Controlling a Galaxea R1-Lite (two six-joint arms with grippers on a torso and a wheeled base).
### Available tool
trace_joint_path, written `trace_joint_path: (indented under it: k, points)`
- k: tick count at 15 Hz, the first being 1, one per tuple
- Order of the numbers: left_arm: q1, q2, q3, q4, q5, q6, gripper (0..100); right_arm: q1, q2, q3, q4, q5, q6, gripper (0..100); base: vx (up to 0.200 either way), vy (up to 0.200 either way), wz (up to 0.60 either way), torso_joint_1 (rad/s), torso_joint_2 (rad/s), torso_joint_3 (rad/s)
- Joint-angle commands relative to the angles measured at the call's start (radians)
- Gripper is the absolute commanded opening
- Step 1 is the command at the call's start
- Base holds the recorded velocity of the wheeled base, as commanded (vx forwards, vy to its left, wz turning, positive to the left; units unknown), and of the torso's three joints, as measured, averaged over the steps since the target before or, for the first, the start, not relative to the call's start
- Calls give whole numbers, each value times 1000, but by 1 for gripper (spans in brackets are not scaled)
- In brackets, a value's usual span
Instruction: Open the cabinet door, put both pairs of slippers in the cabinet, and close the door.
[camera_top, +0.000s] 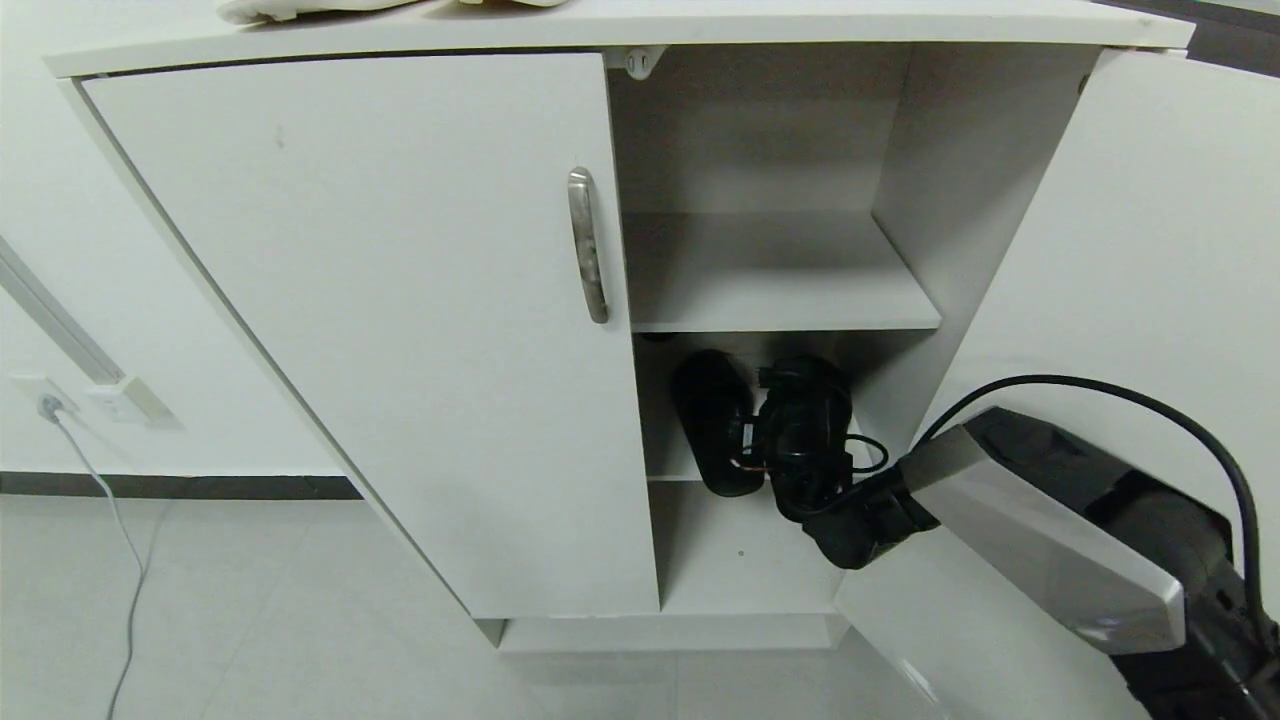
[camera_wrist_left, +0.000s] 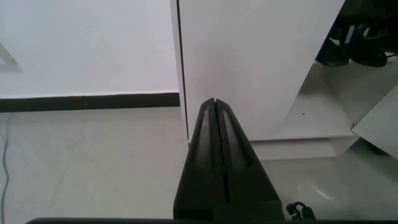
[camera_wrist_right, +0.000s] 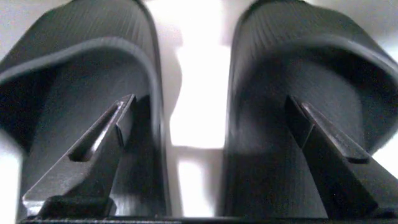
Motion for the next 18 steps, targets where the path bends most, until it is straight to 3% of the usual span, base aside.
trace_joint_path:
  k: [1,9,15,18]
  points:
    - [1,1,0,0,1,0,0,40,-167,218,-82,-1,-1,100,0,0,0,0,0,0]
    - [1,1,0,0,1,-1,0,235,-488,767,-256,-10,7,100,0,0,0,0,0,0]
    - [1,1,0,0,-1,-1,0,267,-517,804,-268,-9,8,100,-167,0,0,2,1,4]
    - [1,1,0,-2,4,-3,0,267,-519,805,-288,-9,13,100,0,0,0,0,0,0]
